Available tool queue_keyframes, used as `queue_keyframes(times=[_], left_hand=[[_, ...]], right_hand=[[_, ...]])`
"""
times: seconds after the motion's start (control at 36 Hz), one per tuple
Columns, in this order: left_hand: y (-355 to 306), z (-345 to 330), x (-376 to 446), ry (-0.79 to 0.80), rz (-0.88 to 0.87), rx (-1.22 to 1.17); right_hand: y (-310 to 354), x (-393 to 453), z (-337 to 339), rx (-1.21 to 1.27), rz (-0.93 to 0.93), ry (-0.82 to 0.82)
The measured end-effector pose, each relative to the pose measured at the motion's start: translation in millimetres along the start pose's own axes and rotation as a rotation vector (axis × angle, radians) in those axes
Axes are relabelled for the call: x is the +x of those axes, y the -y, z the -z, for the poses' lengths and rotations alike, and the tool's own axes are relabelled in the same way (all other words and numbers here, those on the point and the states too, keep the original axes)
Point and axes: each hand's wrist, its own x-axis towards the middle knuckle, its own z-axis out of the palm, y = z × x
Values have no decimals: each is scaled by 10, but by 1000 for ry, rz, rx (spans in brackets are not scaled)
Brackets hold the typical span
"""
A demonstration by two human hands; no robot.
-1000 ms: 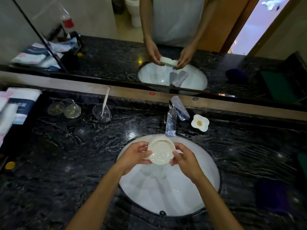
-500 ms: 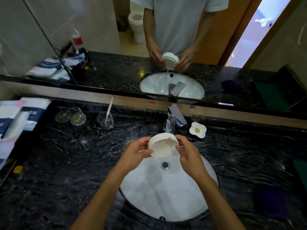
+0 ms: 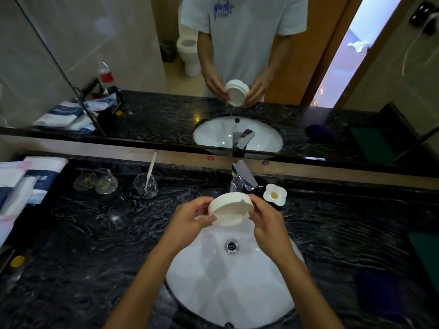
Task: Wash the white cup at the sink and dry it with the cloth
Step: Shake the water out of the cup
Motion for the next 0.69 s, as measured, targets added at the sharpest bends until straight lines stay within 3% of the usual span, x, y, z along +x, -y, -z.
queue_keyframes(times=[0.17, 0.28, 0.36, 0.53, 0.69], left_hand=[[235, -120, -27, 1, 133, 13], [220, -70, -39, -49, 59, 80], [190, -46, -38, -91, 6, 159], [152, -147, -18, -73, -7, 249], [137, -124, -14, -100, -98, 298]], right_hand=[[-65, -74, -104, 40, -131, 117], [-31, -105, -26, 135, -111, 54], [-6, -100, -41, 75, -55, -20], [-180, -20, -243, -12, -147, 57], [-66, -57, -194, -17, -79, -61]])
